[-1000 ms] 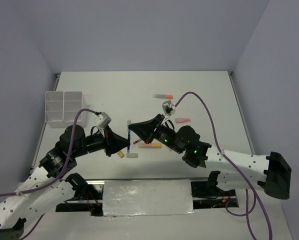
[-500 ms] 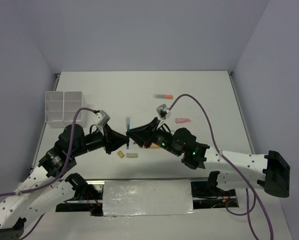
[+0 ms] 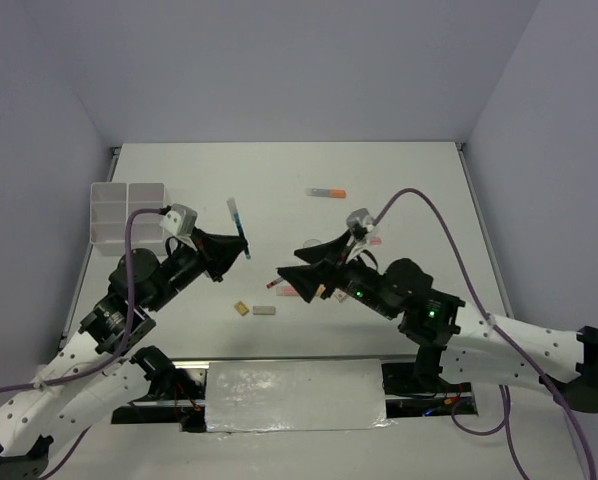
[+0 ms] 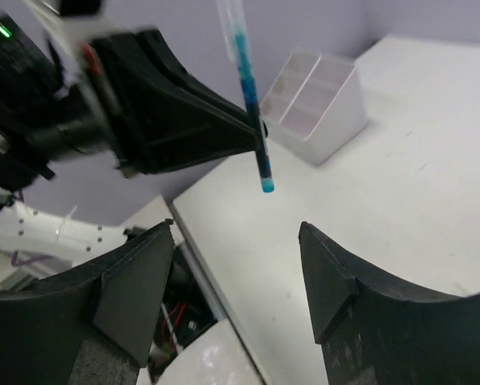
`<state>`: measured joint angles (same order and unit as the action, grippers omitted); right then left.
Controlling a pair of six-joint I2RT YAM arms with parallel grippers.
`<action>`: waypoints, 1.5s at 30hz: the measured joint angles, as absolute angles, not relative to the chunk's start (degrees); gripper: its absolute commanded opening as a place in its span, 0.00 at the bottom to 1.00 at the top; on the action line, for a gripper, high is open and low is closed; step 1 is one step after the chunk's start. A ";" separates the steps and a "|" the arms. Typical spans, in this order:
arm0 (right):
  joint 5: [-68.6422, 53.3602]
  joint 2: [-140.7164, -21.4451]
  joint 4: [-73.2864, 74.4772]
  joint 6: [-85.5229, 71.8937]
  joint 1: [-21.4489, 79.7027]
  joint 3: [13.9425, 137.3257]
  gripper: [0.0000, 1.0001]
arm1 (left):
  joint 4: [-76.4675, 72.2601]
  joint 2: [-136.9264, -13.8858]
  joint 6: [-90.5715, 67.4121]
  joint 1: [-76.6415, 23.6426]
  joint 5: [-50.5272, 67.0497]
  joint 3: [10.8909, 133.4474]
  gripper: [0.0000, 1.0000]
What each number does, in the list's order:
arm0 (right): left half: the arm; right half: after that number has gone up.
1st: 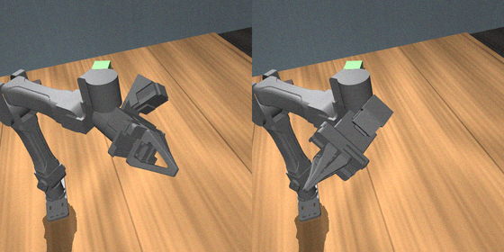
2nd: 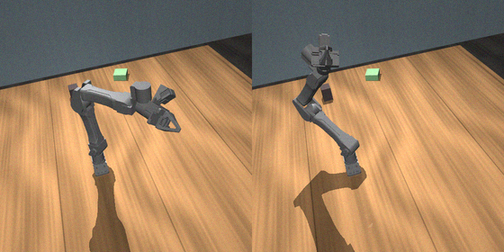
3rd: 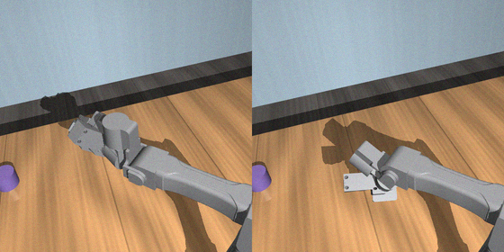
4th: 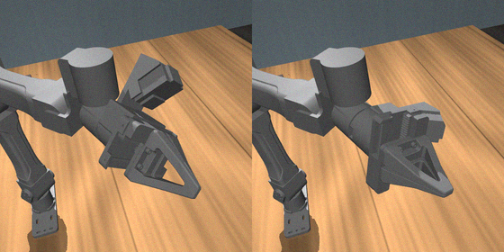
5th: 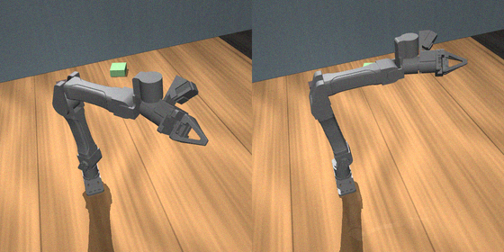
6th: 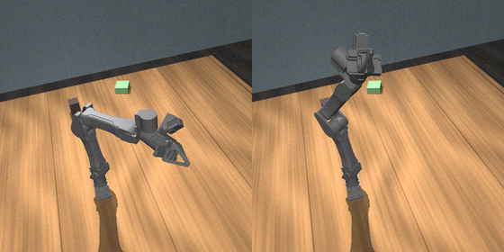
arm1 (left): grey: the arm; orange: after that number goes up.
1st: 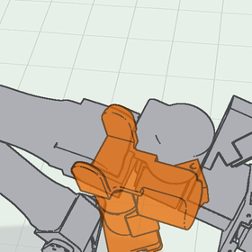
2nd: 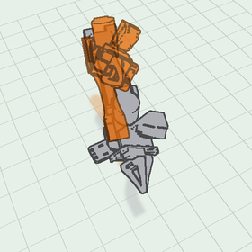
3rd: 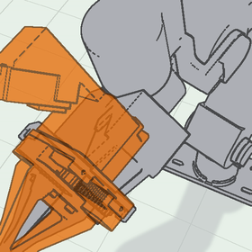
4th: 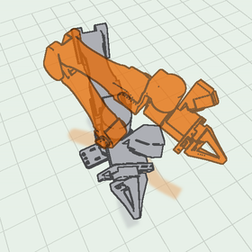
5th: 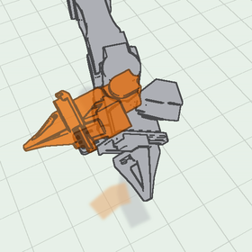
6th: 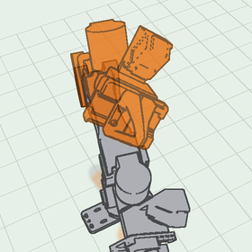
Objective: Sort the stationery into containers
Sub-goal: Place the pen in the storage box.
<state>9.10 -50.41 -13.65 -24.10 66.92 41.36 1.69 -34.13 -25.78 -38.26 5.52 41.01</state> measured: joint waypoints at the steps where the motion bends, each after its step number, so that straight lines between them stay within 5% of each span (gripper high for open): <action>1: 10.31 -48.14 -13.26 -23.20 66.83 41.25 0.72 | 1.69 -34.48 -25.93 -38.28 2.48 40.80 0.00; 9: 15.11 -38.28 -10.59 -18.92 66.43 36.56 0.72 | -9.80 -44.71 -27.07 -37.01 -39.51 34.85 0.00; 14: 14.09 -36.93 -8.03 -18.74 66.43 32.93 0.72 | -22.48 -56.90 -25.43 -26.17 -50.41 34.74 0.00; 21: 11.73 -31.00 -7.18 -18.57 66.35 28.56 0.72 | -33.91 -66.85 -23.86 -8.69 -51.24 38.13 0.00; 34: 9.87 -27.03 -7.01 -17.76 66.32 27.29 0.72 | -37.50 -81.76 -17.37 4.73 -42.87 53.47 0.00; 38: 10.04 -24.77 -6.96 -17.04 66.32 26.30 0.80 | -35.94 -82.56 -19.05 9.34 -39.59 52.71 0.00; 39: 10.17 -24.10 -7.03 -16.84 66.32 25.96 0.94 | -35.88 -82.56 -19.55 10.31 -38.76 52.49 0.00; 40: 10.37 -23.64 -6.96 -16.67 66.32 25.78 0.96 | -35.81 -82.67 -19.88 11.09 -38.00 52.42 0.00; 45: 11.64 -24.40 -6.96 -16.38 66.30 25.76 0.97 | -36.18 -84.64 -21.21 12.88 -34.61 52.31 0.00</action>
